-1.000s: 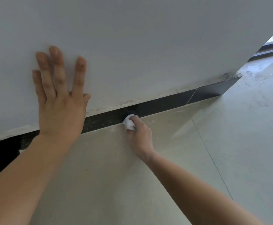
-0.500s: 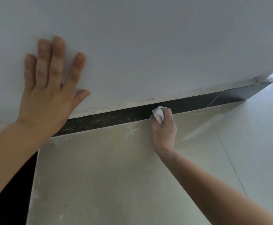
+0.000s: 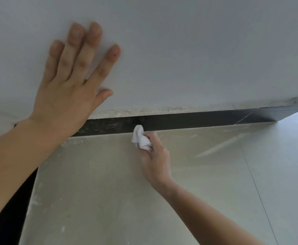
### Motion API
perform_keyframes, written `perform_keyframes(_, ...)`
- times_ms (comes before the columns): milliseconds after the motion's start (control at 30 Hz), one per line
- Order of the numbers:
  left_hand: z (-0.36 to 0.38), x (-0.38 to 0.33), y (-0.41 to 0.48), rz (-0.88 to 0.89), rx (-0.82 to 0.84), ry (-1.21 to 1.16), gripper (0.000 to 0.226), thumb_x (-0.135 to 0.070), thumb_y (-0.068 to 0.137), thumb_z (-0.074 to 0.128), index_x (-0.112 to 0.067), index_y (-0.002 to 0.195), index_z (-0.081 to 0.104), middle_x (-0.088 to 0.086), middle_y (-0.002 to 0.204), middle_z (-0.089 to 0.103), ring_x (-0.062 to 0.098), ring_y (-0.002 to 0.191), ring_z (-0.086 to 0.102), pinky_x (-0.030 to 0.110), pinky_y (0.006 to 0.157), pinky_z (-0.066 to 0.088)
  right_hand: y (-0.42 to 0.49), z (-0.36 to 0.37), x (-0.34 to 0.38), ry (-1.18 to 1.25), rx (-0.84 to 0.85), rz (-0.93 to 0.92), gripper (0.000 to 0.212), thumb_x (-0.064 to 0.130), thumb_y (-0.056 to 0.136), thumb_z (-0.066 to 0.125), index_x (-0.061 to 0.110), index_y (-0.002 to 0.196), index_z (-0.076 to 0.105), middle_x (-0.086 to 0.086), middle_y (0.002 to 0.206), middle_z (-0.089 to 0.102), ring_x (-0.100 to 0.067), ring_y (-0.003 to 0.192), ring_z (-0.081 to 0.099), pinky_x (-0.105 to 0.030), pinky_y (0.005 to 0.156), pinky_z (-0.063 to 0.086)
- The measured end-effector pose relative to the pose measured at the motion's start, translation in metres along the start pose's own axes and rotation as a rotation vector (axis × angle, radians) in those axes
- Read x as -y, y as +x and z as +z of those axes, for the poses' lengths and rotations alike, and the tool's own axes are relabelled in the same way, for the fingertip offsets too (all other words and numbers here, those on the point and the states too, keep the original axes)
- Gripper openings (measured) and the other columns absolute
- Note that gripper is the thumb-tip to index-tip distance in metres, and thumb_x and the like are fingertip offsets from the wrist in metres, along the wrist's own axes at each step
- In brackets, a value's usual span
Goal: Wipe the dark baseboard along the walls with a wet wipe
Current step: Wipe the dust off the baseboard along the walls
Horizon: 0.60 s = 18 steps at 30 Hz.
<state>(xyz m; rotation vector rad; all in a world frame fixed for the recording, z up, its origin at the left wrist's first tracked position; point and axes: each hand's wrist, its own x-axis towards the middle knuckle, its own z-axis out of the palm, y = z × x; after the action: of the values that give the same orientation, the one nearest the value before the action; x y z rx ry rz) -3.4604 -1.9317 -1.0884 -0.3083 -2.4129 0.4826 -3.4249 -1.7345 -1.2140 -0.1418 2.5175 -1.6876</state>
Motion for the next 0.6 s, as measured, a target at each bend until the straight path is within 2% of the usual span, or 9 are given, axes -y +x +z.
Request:
perform_keyframes(67, 0.001, -0.001, 0.000, -0.003, -0.016, -0.011, 0.078, -0.043, 0.095, 0.052, -0.020, 0.153, 0.005, 0.013, 0.157, -0.008, 0.016, 0.141, -0.027, 0.038, 0.117, -0.009, 0.004, -0.023, -0.007, 0.041, -0.133, 0.050, 0.012, 0.024, 0.092, 0.058, 0.034, 0.089, 0.053, 0.014, 0.081, 0.058, -0.005, 0.069, 0.053, -0.021, 0.058, 0.040)
perform_keyframes(133, 0.001, -0.004, 0.000, -0.013, -0.024, -0.025, 0.078, -0.041, 0.095, 0.053, -0.020, 0.153, 0.005, 0.018, 0.152, 0.006, 0.027, 0.144, -0.018, 0.038, 0.117, -0.010, 0.015, -0.036, -0.008, 0.100, -0.264, 0.071, 0.019, 0.015, 0.091, 0.059, 0.032, 0.088, 0.052, 0.019, 0.074, 0.055, -0.003, 0.066, 0.049, -0.019, 0.060, 0.037)
perform_keyframes(233, 0.000, -0.005, 0.000, -0.022, -0.017, -0.050, 0.080, -0.038, 0.094, 0.056, -0.021, 0.152, 0.003, 0.018, 0.150, 0.007, 0.040, 0.137, 0.005, 0.038, 0.116, -0.010, 0.027, -0.022, 0.007, 0.178, -0.286, 0.009, 0.018, 0.005, 0.087, 0.060, 0.022, 0.086, 0.056, 0.022, 0.080, 0.063, 0.000, 0.071, 0.056, -0.014, 0.064, 0.042)
perform_keyframes(333, -0.001, -0.005, 0.000, -0.029, -0.018, -0.049, 0.080, -0.037, 0.093, 0.056, -0.021, 0.151, 0.003, 0.015, 0.150, 0.006, 0.040, 0.136, 0.006, 0.038, 0.116, -0.010, 0.027, 0.015, 0.020, 0.214, -0.241, 0.029, 0.009, 0.009, 0.084, 0.066, 0.017, 0.087, 0.063, 0.011, 0.084, 0.071, -0.003, 0.077, 0.064, -0.022, 0.071, 0.050)
perform_keyframes(433, -0.001, -0.006, -0.001, -0.042, -0.010, -0.048, 0.080, -0.037, 0.093, 0.056, -0.020, 0.152, 0.006, 0.015, 0.151, 0.007, 0.040, 0.137, 0.007, 0.038, 0.116, -0.008, 0.024, 0.049, 0.030, 0.138, -0.095, 0.045, 0.014, 0.011, 0.083, 0.062, 0.023, 0.088, 0.061, 0.011, 0.084, 0.070, -0.005, 0.075, 0.062, -0.025, 0.066, 0.050)
perform_keyframes(533, -0.002, -0.011, -0.001, -0.064, 0.003, -0.038, 0.078, -0.036, 0.094, 0.054, -0.020, 0.152, 0.005, 0.017, 0.151, 0.010, 0.041, 0.137, 0.009, 0.039, 0.116, -0.007, 0.022, 0.072, 0.042, -0.058, 0.160, -0.149, 0.024, 0.010, 0.084, 0.057, 0.020, 0.104, 0.063, 0.002, 0.093, 0.070, -0.018, 0.084, 0.065, -0.032, 0.068, 0.051)
perform_keyframes(600, -0.003, -0.013, -0.001, -0.067, 0.016, -0.011, 0.079, -0.037, 0.094, 0.052, -0.021, 0.152, 0.001, 0.015, 0.152, 0.007, 0.039, 0.138, 0.009, 0.039, 0.116, -0.007, 0.019, 0.079, 0.049, -0.183, 0.265, -0.273, 0.024, 0.013, 0.085, 0.058, 0.016, 0.108, 0.062, -0.006, 0.092, 0.068, -0.026, 0.081, 0.064, -0.035, 0.066, 0.050)
